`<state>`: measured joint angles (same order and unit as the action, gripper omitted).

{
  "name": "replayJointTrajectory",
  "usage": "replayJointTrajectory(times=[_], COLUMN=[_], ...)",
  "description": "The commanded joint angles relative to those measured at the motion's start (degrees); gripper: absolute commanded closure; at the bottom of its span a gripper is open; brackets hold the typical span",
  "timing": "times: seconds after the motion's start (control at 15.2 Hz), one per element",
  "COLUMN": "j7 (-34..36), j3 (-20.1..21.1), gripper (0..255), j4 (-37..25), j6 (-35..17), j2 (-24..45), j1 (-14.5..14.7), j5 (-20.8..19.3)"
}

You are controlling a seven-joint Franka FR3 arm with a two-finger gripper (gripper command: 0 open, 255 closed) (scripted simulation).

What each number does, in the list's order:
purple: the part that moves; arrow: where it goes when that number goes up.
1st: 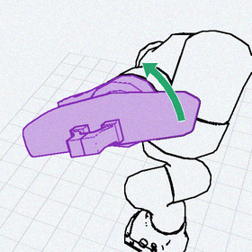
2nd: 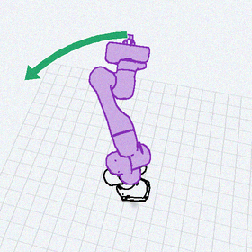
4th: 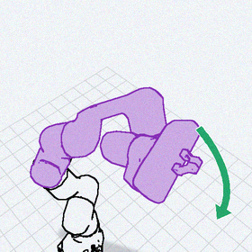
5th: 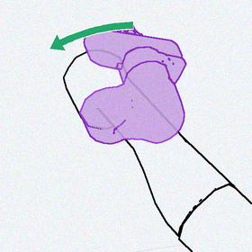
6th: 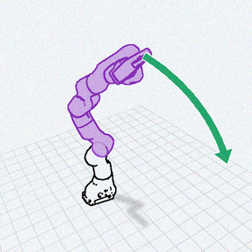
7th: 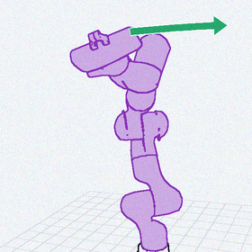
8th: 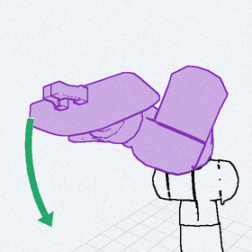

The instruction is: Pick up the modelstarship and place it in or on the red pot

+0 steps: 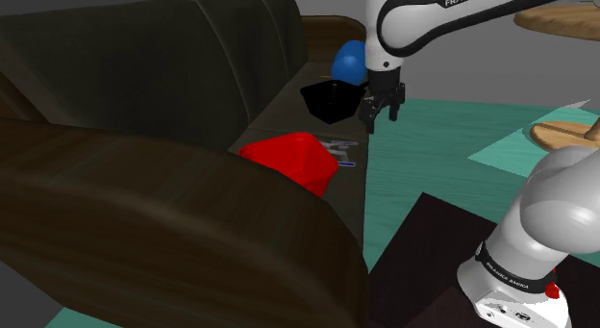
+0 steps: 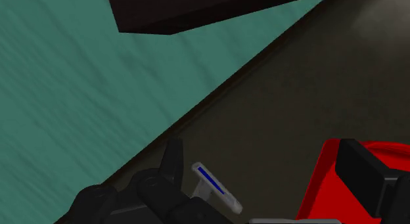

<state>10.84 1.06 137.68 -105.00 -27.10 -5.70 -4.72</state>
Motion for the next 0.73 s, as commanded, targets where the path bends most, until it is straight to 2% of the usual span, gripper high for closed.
replayJointTrajectory(times=[0.0,0.66], j7=[2.2,9.8], j3=[0.1,-2.1], gripper=[0,0], j4=[-1.1,-9.7], j6=[-3.2,-16.6], j2=[4.0,24.3], j1=[-0.6,-4.2], j5=[0.1,-0.4])
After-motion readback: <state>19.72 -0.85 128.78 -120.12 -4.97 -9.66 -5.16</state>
